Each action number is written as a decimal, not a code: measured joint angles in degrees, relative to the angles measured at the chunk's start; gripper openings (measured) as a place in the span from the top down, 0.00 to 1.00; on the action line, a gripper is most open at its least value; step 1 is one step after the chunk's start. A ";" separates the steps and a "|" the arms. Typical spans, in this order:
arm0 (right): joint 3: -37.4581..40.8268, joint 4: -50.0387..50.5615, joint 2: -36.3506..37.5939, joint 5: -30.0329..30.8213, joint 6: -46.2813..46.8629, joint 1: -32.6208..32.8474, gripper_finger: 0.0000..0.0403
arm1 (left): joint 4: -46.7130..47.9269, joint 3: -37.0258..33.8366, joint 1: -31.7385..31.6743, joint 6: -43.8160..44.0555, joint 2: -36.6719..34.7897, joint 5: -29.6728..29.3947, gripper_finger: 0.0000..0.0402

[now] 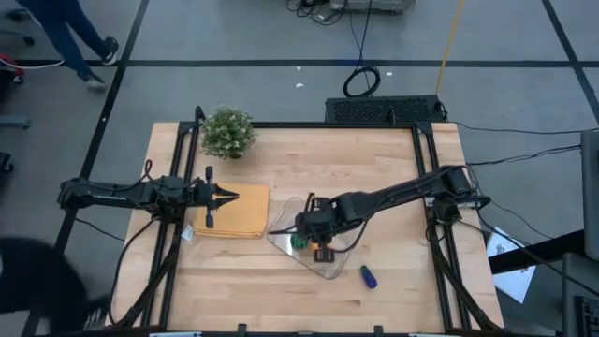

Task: Pick and placing Produce into tupperware
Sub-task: Put the purple eggplant into the transparent bin

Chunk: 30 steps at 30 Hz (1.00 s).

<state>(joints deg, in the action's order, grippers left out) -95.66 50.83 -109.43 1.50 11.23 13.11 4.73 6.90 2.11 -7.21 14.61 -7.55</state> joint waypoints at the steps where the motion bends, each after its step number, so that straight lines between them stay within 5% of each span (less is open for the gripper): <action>1: 0.00 -0.19 0.74 0.00 -0.29 -0.13 0.98 | -0.02 0.00 0.00 -0.03 -0.02 -0.02 0.92; 11: 0.24 -4.32 7.06 -0.09 -4.65 -0.40 1.00 | 0.18 0.00 0.00 -0.13 -0.02 -0.03 0.92; 30: 18.55 -21.72 26.20 -3.19 -6.37 -2.12 1.00 | 0.08 0.00 0.00 -0.01 -0.02 -0.59 0.92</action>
<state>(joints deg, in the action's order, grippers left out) -77.11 29.11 -83.23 -1.69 4.86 10.98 4.81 6.90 2.11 -7.22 14.59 -8.14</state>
